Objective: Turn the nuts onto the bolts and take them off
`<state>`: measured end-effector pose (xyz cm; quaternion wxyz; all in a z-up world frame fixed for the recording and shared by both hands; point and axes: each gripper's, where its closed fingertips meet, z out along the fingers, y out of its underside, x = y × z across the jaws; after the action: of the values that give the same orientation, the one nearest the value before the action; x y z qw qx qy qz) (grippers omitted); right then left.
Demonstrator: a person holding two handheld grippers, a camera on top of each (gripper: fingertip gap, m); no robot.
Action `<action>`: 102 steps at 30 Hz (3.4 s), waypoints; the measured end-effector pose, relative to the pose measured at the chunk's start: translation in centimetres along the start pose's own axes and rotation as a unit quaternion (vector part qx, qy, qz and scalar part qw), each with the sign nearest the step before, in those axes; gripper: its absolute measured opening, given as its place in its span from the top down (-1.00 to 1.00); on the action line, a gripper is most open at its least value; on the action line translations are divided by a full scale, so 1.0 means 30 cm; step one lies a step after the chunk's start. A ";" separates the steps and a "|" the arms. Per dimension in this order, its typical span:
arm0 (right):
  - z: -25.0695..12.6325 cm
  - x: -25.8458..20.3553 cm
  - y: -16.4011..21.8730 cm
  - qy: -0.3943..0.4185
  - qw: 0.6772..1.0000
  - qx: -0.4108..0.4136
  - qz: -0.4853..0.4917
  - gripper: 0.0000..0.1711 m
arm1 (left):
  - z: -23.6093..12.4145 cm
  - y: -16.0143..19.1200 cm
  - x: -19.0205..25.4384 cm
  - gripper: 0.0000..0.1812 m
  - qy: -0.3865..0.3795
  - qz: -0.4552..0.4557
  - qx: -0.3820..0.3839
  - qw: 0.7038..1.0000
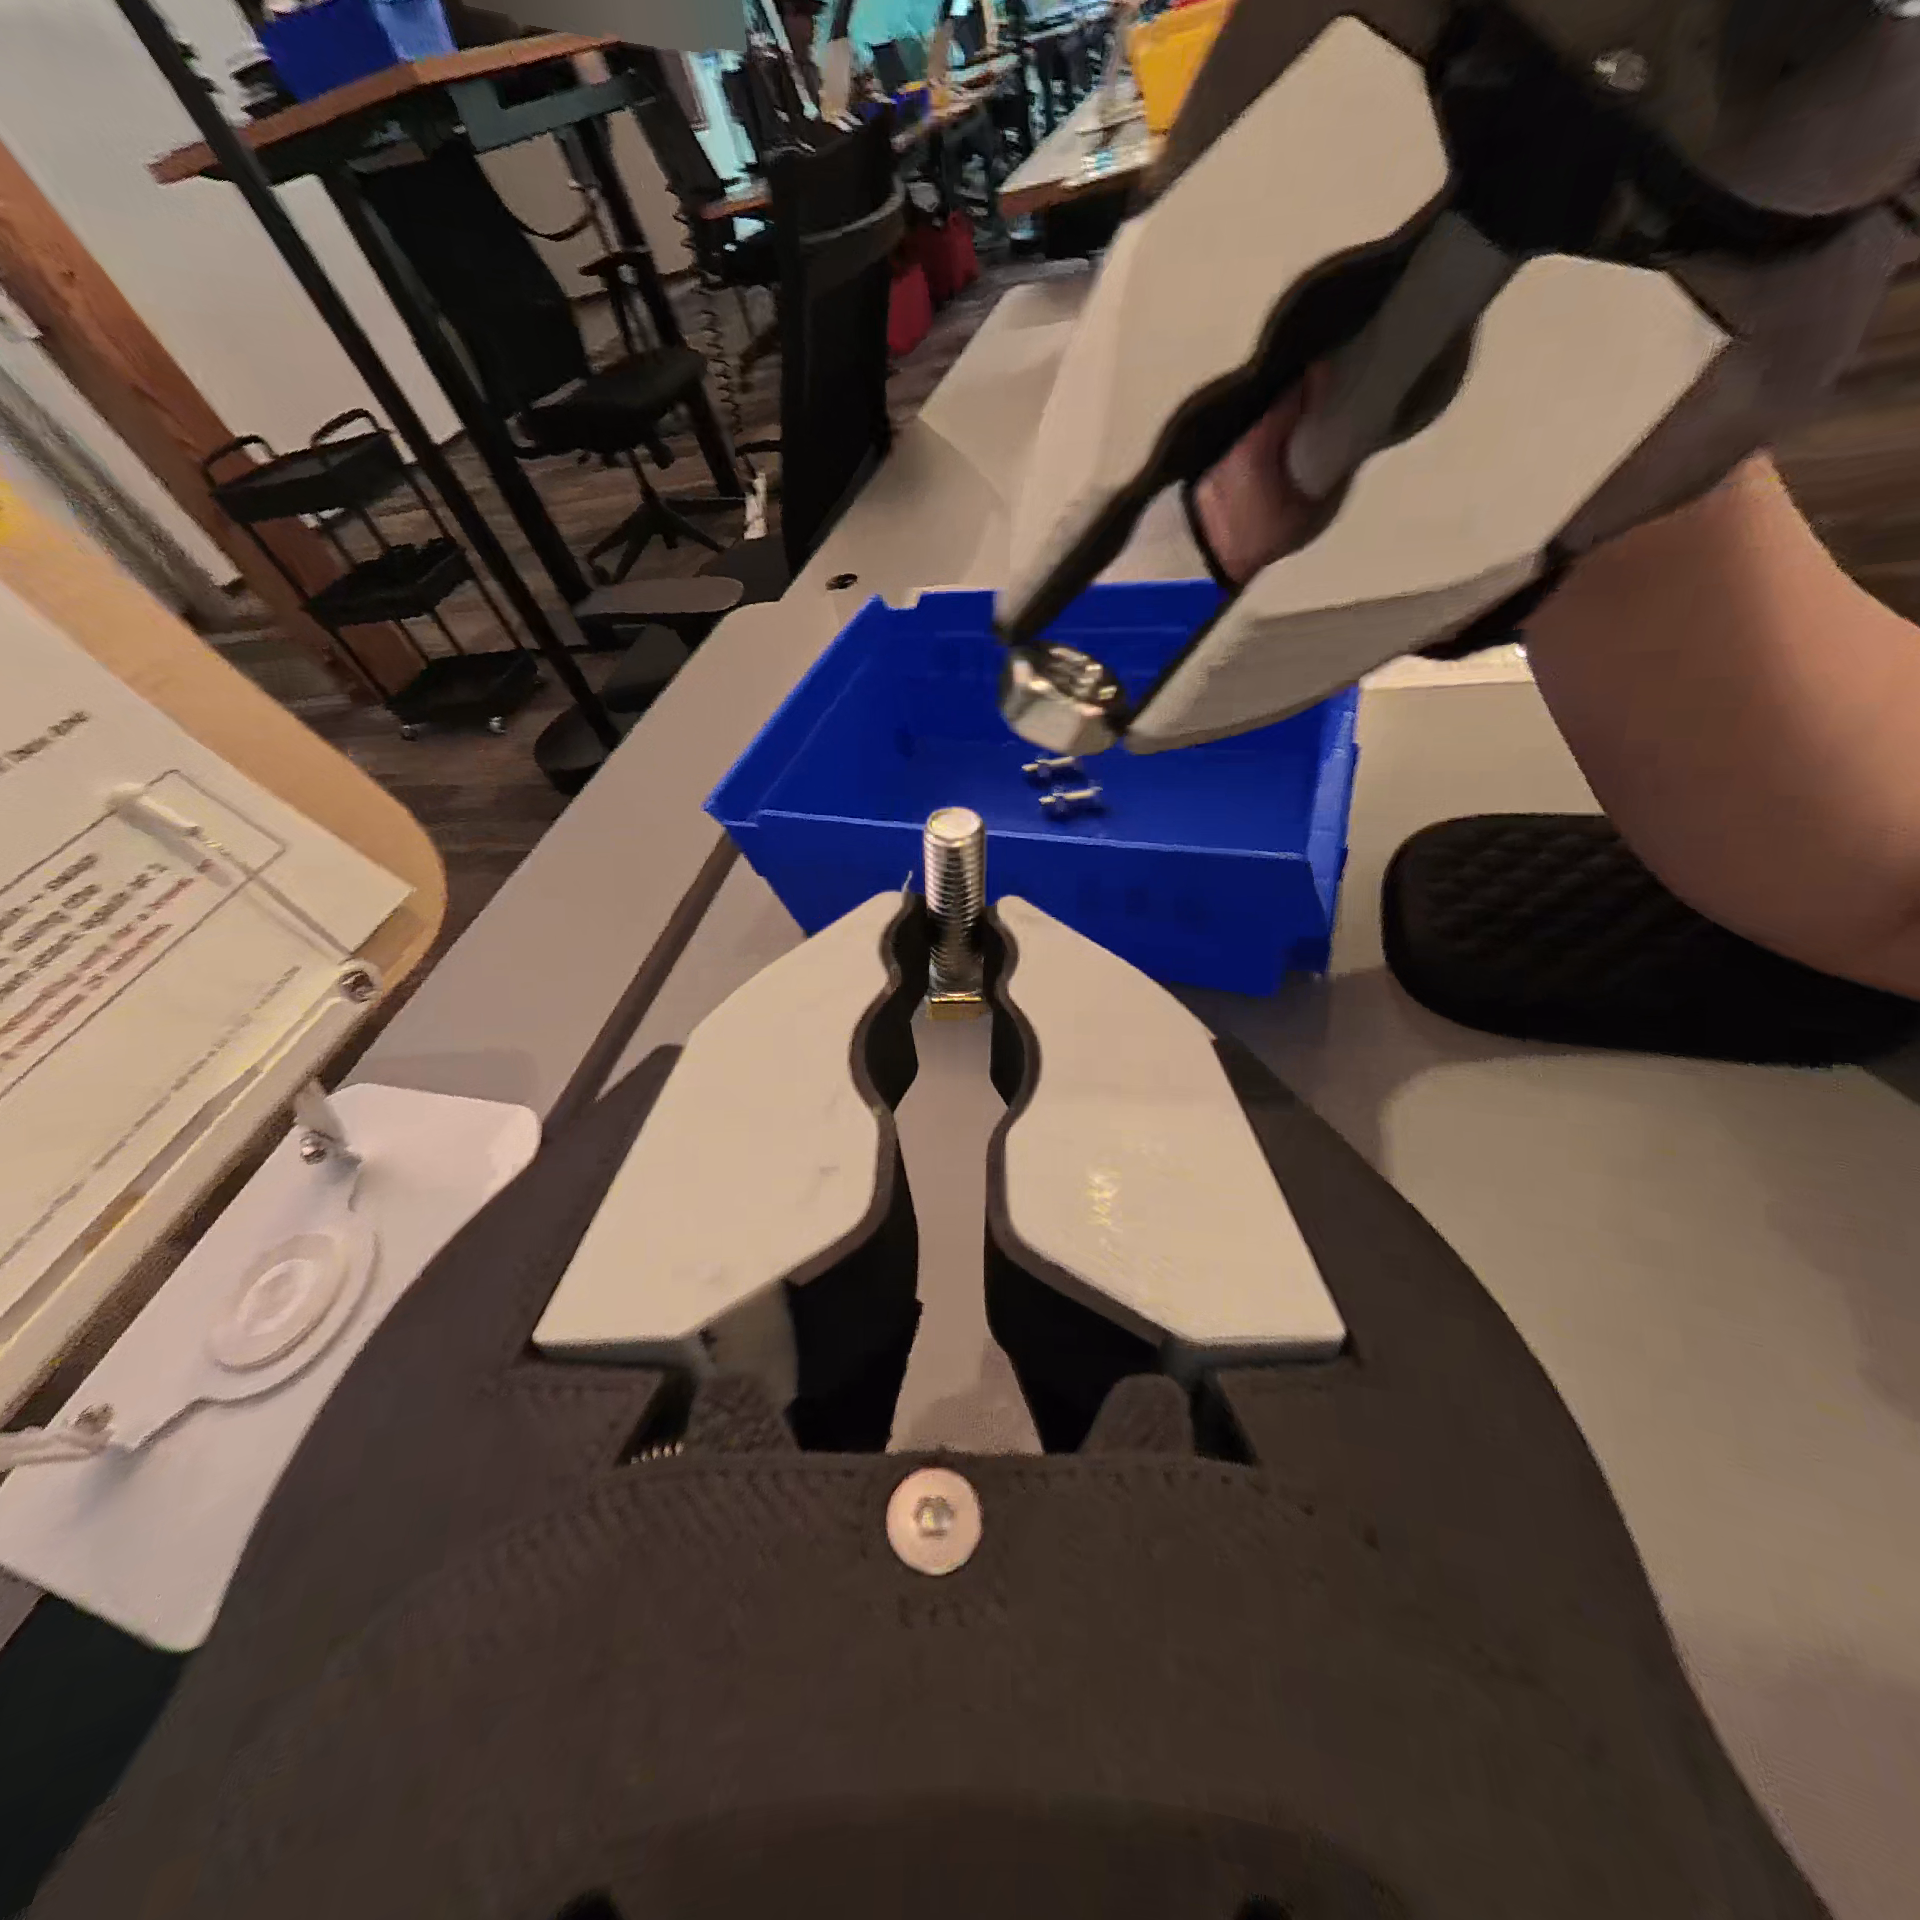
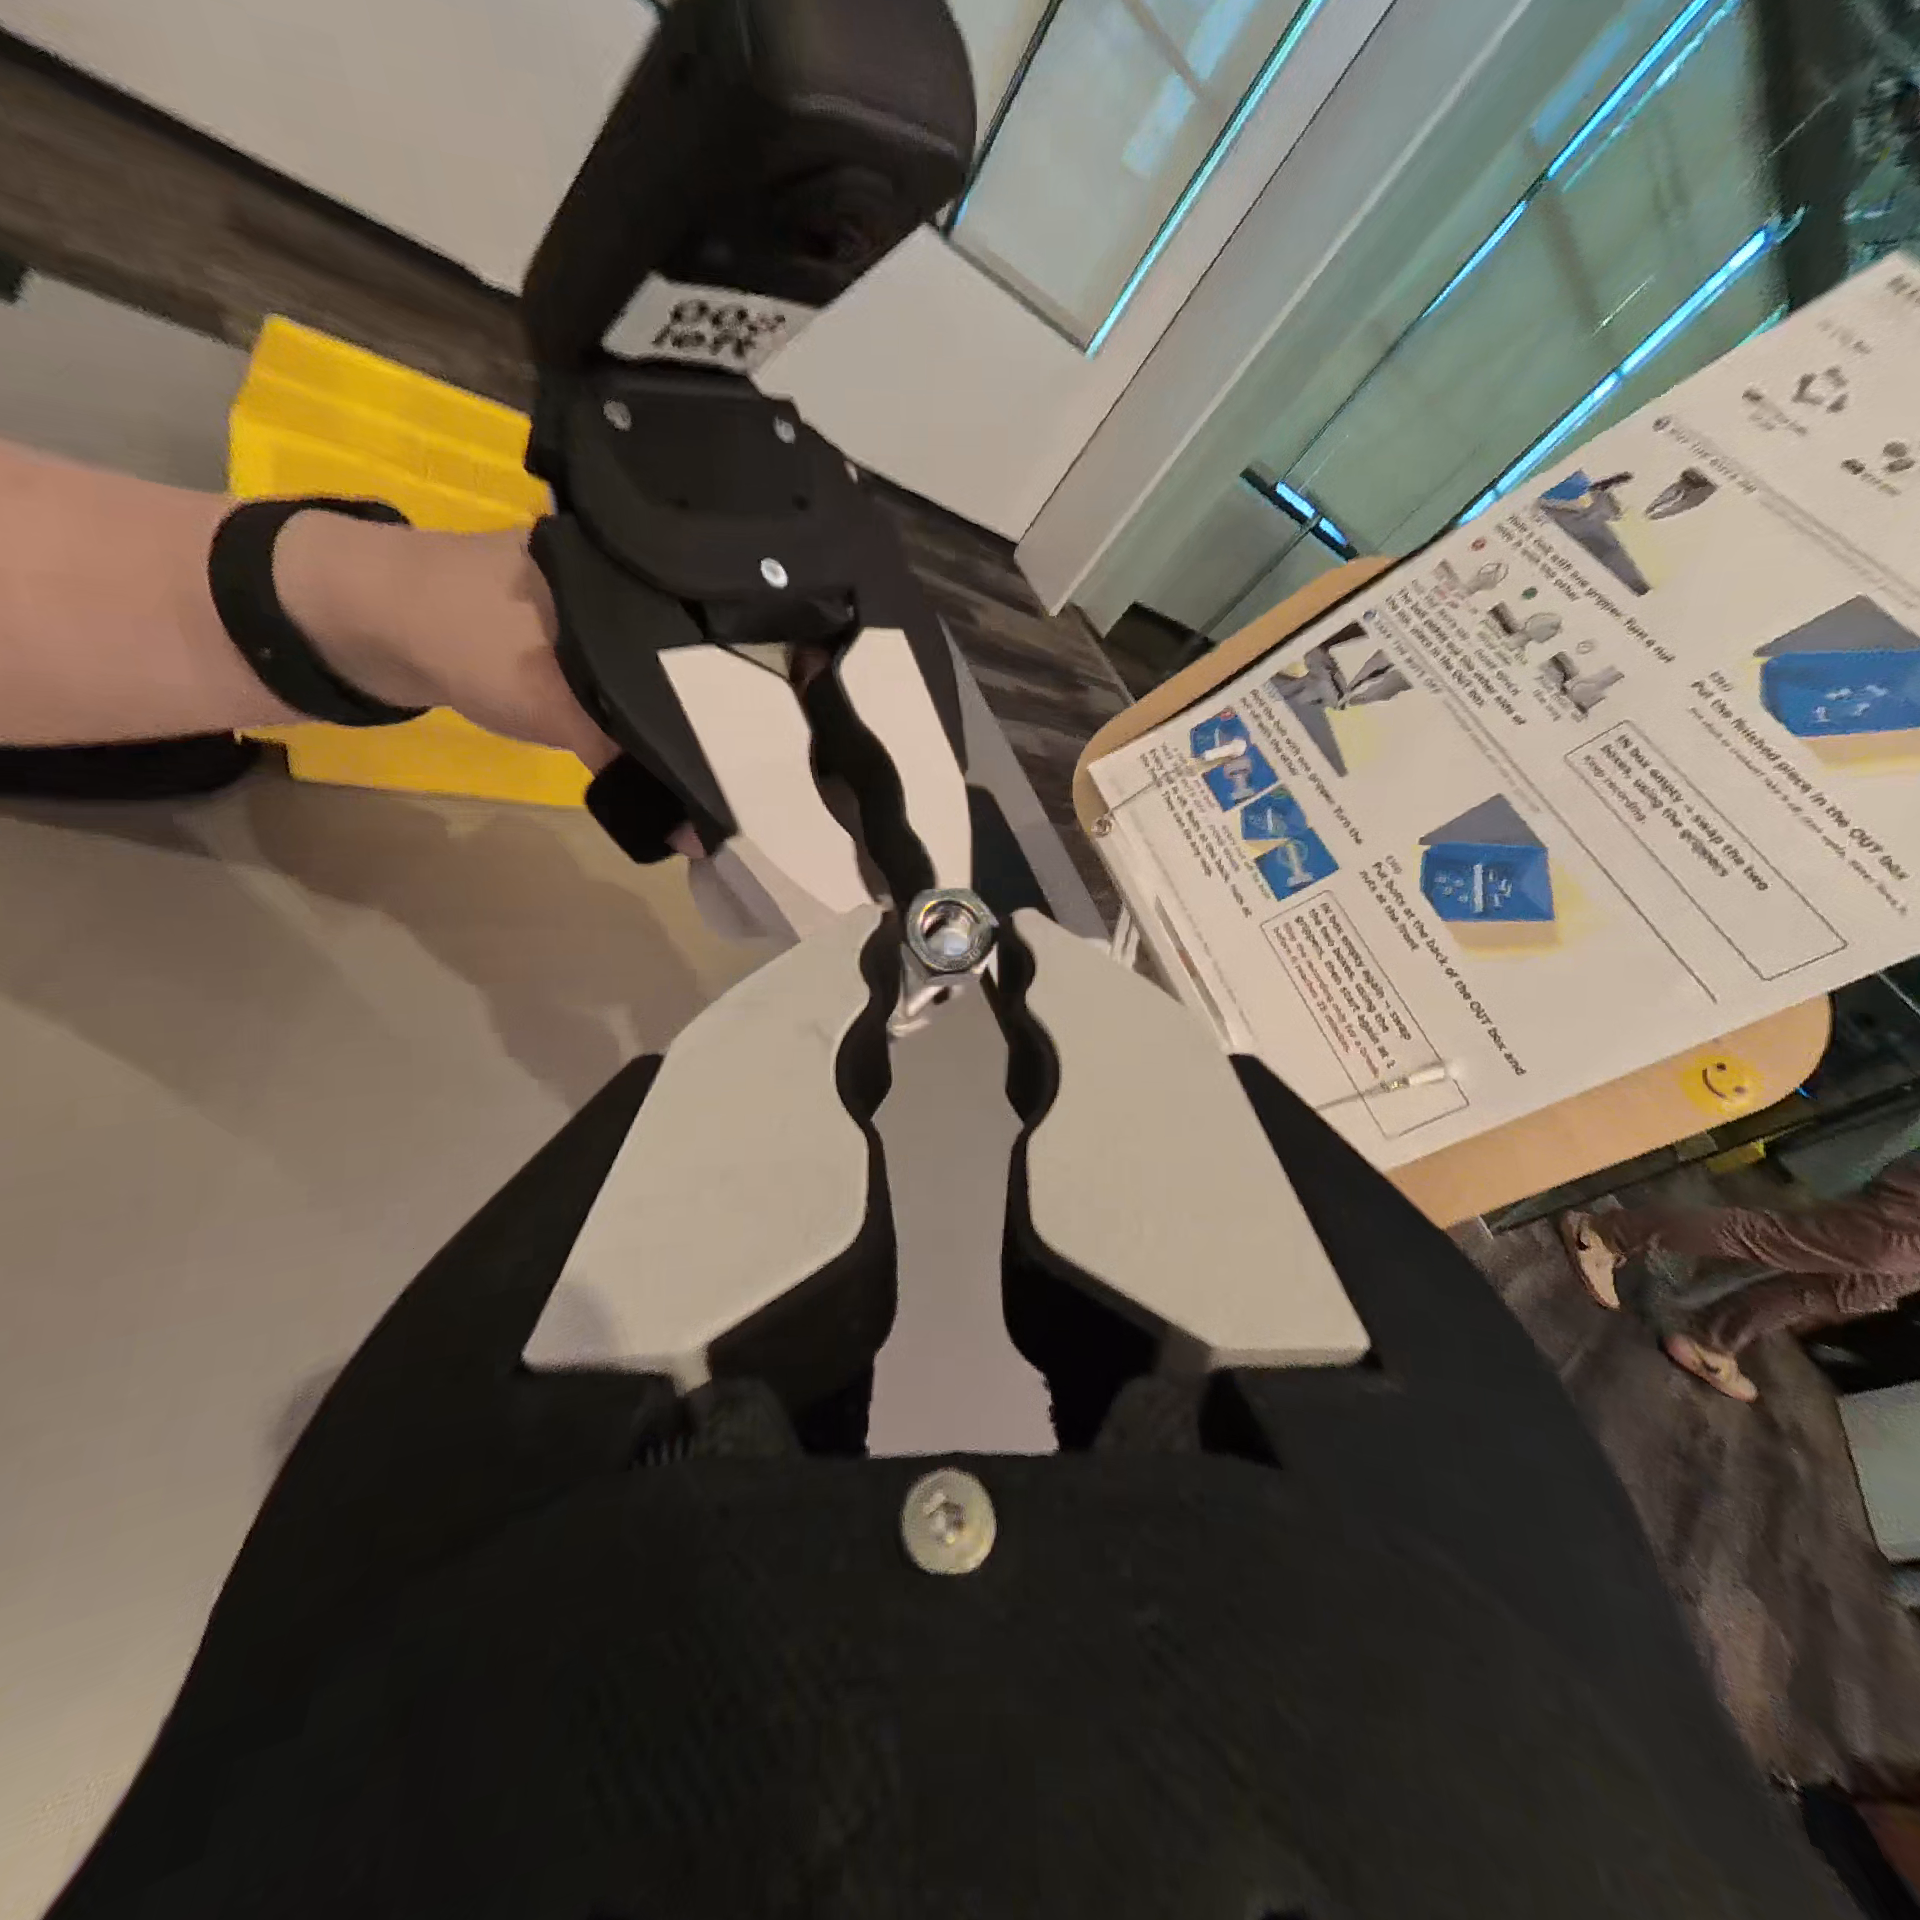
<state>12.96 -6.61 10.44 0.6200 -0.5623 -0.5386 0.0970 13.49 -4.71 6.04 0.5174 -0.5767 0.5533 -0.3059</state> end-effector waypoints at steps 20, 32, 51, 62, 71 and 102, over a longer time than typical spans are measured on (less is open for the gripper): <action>-0.029 -0.164 0.106 -0.161 0.984 -0.059 -0.046 0.78 | 0.024 0.087 0.166 0.90 0.101 0.142 -0.086 0.981; 0.018 -0.073 0.047 -0.092 0.993 -0.028 0.070 0.78 | -0.001 0.024 0.091 0.90 0.065 0.046 -0.042 0.996; 0.085 -0.008 0.046 0.007 0.981 -0.048 0.186 0.78 | -0.024 0.025 0.003 0.90 -0.014 -0.017 -0.066 0.998; 0.079 -0.019 0.027 -0.002 0.986 -0.038 0.163 0.71 | -0.029 0.013 0.009 0.90 -0.001 -0.025 -0.054 0.998; -0.009 -0.012 -0.069 -0.066 0.982 0.086 0.153 0.60 | -0.057 -0.036 0.040 0.90 0.051 -0.053 -0.008 0.997; 0.029 -0.059 -0.054 -0.093 0.984 0.071 0.137 0.57 | -0.087 -0.053 -0.010 0.90 0.016 -0.069 0.009 0.997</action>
<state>10.80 -7.94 10.56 0.5865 -0.5738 -0.5032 0.2712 11.53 -5.34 8.31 0.4916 -0.6040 0.5170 -0.3552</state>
